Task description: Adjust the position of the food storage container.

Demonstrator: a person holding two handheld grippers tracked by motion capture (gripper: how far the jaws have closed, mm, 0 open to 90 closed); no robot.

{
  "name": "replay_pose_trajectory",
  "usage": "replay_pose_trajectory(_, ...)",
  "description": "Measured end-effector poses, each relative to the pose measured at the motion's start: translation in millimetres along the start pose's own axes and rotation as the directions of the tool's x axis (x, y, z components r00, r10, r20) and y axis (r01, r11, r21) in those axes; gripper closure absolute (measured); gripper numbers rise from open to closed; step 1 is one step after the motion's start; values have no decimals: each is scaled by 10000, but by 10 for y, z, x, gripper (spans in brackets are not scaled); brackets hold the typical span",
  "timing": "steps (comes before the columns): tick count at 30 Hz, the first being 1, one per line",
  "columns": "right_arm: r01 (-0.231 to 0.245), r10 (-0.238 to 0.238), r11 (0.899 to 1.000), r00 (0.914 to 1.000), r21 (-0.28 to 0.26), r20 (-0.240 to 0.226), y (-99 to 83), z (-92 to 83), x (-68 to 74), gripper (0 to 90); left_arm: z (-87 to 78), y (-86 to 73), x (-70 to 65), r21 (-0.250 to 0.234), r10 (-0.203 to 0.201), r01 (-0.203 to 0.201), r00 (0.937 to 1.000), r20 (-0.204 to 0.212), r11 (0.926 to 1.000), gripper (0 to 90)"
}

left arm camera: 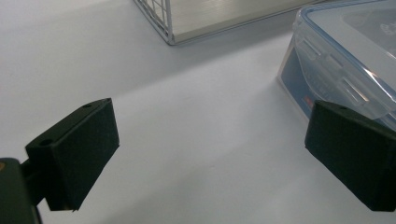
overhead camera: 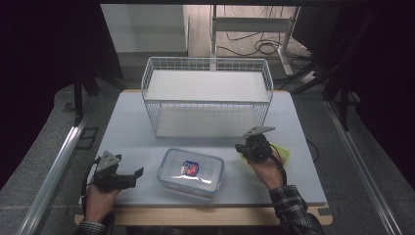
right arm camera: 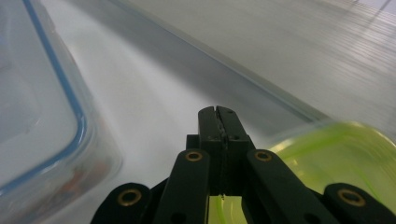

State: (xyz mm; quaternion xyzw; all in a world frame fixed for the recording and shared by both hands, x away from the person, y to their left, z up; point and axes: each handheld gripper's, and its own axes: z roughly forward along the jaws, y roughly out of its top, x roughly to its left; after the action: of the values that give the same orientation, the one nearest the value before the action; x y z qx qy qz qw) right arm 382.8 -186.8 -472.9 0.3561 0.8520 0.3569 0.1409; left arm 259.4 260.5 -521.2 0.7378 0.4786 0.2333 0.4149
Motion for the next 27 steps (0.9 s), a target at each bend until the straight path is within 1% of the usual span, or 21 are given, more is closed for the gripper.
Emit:
replay_pose_trajectory(3,98,-101,9996,9999,253,125,70,120,14,897,4,0,-1,47,34,-34,10000,-74,10000,30)
replay_pose_trajectory(5,224,-236,9984,9994,512,237,99,198,18,897,3,-2,2,23,5,-5,10000,-60,10000,29)
replay_pose_trajectory(7,303,-328,9966,9990,768,311,106,232,27,897,1,-4,5,17,-12,12,10000,-49,10000,29)
replay_pose_trajectory(9,310,-351,9942,9987,1028,379,69,235,41,897,0,-5,6,46,-38,38,10000,-29,10000,29)
replay_pose_trajectory(10,310,-351,9942,9987,1028,379,69,235,41,897,-1,-5,6,59,-60,60,10000,-6,10000,29)
replay_pose_trajectory(11,285,-333,9937,9985,1084,424,45,221,42,897,-2,-4,5,68,-68,68,10000,16,10000,30)
replay_pose_trajectory(13,192,-217,9951,9995,973,249,-4,167,31,898,-2,-3,1,91,-50,50,10000,13,9999,33)
replay_pose_trajectory(15,287,-330,9943,9986,1029,403,-49,93,45,898,1,-2,-2,126,-45,45,10000,14,9999,34)
replay_pose_trajectory(19,231,-278,9942,9987,1050,436,-141,-24,31,898,3,0,-5,176,-44,44,10000,35,9998,36)
replay_pose_trajectory(24,176,-250,9940,9974,1083,673,-262,-156,-22,898,0,2,-7,164,-104,102,9999,104,9998,38)
replay_pose_trajectory(26,26,-106,9950,9968,998,796,-332,-234,-76,898,3,2,-9,188,-93,91,9999,114,9998,38)
replay_pose_trajectory(27,26,-106,9950,9968,998,796,-332,-234,-76,898,5,2,-10,201,-98,95,9999,116,9998,38)
